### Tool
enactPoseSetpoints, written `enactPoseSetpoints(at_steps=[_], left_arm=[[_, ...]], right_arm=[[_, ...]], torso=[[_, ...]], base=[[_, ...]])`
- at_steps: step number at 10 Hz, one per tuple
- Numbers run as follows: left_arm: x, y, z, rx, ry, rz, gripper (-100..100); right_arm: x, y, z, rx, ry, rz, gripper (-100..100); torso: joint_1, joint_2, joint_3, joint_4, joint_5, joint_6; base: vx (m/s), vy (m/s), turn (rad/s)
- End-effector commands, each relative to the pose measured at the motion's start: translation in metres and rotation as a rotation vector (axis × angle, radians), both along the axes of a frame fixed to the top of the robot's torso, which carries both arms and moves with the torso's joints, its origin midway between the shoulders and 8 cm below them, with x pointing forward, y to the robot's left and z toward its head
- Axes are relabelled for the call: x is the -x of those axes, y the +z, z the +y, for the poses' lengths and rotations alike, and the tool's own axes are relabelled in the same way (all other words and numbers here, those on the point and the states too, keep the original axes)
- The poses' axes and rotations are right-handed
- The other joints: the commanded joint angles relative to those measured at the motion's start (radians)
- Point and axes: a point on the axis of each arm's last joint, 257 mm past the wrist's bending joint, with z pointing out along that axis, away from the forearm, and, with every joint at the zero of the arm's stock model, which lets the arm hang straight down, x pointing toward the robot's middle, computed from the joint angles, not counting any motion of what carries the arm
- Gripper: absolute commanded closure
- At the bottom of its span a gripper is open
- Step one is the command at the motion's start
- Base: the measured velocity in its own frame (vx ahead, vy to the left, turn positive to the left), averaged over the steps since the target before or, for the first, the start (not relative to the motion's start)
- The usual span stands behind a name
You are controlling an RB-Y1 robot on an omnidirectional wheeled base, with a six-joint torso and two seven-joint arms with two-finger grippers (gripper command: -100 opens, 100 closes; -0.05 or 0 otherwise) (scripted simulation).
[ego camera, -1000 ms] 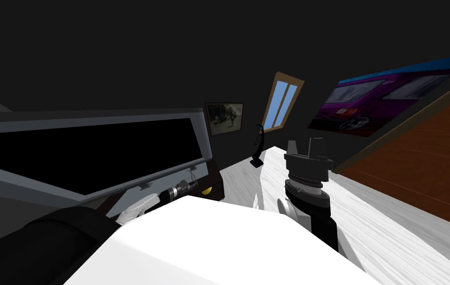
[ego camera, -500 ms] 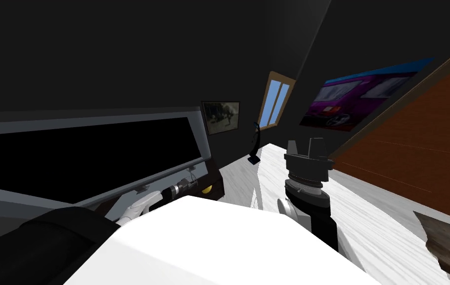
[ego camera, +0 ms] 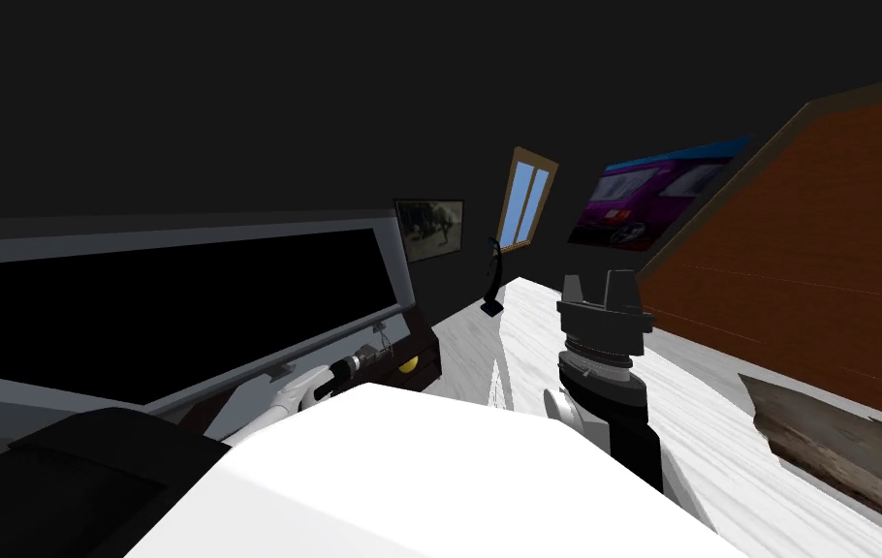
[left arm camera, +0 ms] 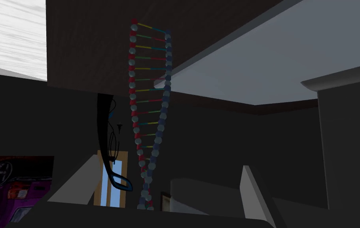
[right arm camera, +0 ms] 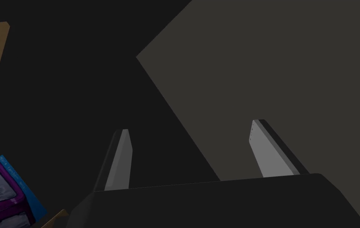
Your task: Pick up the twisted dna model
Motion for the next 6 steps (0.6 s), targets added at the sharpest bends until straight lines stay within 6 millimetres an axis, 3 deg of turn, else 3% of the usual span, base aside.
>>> enactPoseSetpoints(at_steps=[1, 2, 3, 4, 6], left_arm=[[-0.014, -0.003, 0.005, -0.001, 0.028, -0.002, -100], [-0.027, 0.002, 0.011, -0.010, 0.035, -0.014, -100], [-0.027, 0.002, 0.011, -0.010, 0.035, -0.014, -100], [-0.035, -0.009, 0.001, 0.013, 0.065, -0.001, -100], [-0.055, -0.003, 0.013, -0.005, 0.082, -0.014, -100]], right_arm=[[0.000, 0.000, 0.000, 0.000, 0.000, 0.000, 0], [0.000, 0.000, 0.000, 0.000, 0.000, 0.000, 0], [0.000, 0.000, 0.000, 0.000, 0.000, 0.000, 0], [0.000, 0.000, 0.000, 0.000, 0.000, 0.000, 0], [0.000, 0.000, 0.000, 0.000, 0.000, 0.000, 0]], torso=[[0.000, 0.000, 0.000, 0.000, 0.000, 0.000], [0.001, 0.000, 0.000, 0.000, 0.000, -0.001], [-0.002, -0.003, -0.001, 0.000, 0.000, -0.002], [-0.005, -0.007, -0.003, -0.001, -0.001, -0.001], [0.000, 0.001, 0.001, 0.000, 0.000, -0.001]], base=[[-0.153, 0.104, -0.165], [-0.075, 0.052, 0.055], [-0.016, 0.006, 0.032], [-0.148, 0.060, -0.257], [-0.126, 0.071, -0.103]])
